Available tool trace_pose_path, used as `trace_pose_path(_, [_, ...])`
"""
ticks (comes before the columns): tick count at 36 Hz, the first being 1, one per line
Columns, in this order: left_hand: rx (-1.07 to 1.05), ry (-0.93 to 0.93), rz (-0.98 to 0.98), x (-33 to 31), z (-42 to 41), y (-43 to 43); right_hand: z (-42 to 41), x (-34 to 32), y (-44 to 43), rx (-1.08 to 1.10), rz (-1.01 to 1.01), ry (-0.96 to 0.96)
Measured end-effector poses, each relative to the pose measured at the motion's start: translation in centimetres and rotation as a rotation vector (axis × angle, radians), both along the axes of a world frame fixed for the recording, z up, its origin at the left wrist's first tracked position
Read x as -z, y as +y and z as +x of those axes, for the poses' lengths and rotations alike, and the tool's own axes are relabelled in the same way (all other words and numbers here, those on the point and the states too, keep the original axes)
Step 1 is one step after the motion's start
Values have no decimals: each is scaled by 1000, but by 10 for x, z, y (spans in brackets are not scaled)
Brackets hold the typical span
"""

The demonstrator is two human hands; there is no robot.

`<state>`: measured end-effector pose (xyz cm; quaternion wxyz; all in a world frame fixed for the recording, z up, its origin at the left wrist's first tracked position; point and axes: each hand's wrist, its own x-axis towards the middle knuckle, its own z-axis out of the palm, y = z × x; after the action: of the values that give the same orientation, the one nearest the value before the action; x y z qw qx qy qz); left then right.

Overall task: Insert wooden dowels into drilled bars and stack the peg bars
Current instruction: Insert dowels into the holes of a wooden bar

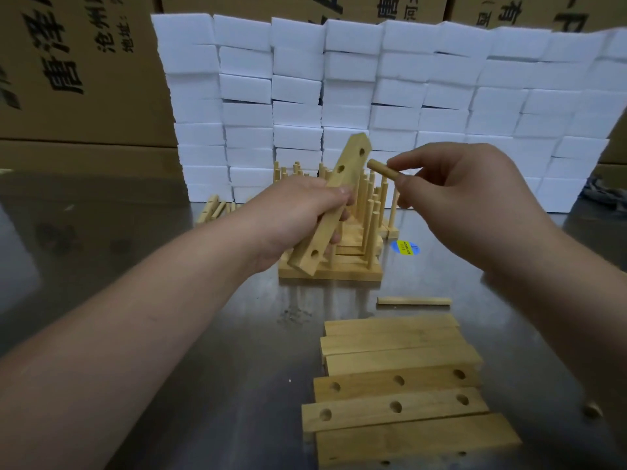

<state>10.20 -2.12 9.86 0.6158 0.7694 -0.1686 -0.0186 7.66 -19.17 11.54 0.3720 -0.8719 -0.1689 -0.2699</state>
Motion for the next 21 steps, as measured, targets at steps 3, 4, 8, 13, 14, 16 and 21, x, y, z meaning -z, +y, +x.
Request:
trace_pose_path(3, [-22,-46,47,1,2,3,3,-1,-3,32,-10,14])
trace_pose_path(4, [-2,-54,38,1,2,2,3,0,-4,35,-17,23])
trace_pose_path(8, [88,-56,22,1,1,2,4,2,-2,41,-32,34])
trace_pose_path(13, [72,-85,38,0,2,3,5,-1,-4,60,-29,-3])
trace_pose_path(14, [64,-88,38,1,3,3,6,-1,-4,66,-35,-9])
trace_pose_path(16, [59,-83,46,1,4,3,7,0,-6,88,-44,-14])
trace_pose_path(21, [36,-77,50,-2,0,3,4,1,-4,132,-110,-23])
